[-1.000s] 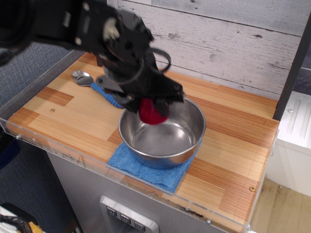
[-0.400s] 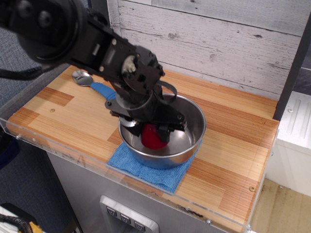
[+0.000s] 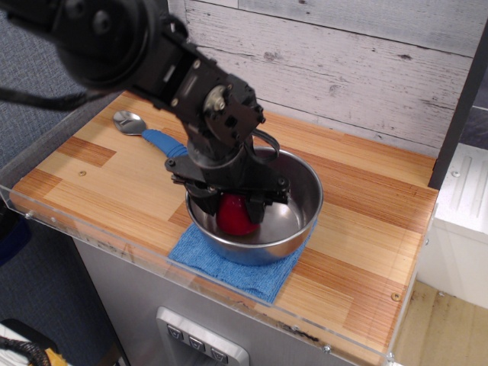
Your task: Move an avocado in the top left corner right next to a blue spoon. Place the avocado inside a pot in the lower middle of a counter table
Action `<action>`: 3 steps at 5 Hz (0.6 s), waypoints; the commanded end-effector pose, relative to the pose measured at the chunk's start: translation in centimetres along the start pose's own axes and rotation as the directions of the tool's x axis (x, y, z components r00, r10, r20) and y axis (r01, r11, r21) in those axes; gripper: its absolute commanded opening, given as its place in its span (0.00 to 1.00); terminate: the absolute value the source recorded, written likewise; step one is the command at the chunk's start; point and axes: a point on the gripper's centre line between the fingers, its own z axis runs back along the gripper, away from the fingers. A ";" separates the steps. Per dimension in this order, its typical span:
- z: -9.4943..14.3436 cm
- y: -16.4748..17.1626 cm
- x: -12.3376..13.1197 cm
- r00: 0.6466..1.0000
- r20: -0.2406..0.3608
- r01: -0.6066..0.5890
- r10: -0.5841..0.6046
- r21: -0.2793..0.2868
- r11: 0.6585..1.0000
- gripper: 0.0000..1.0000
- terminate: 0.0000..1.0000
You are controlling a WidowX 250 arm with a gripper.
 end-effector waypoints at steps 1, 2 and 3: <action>1.0 0.6 0.8 0.998 0.036 -0.046 0.046 0.012 0.999 1.00 0.00; 1.2 0.7 0.8 0.998 0.048 -0.047 0.046 0.017 0.999 1.00 0.00; 1.8 0.8 1.1 0.997 0.059 -0.048 0.047 0.029 0.998 1.00 0.00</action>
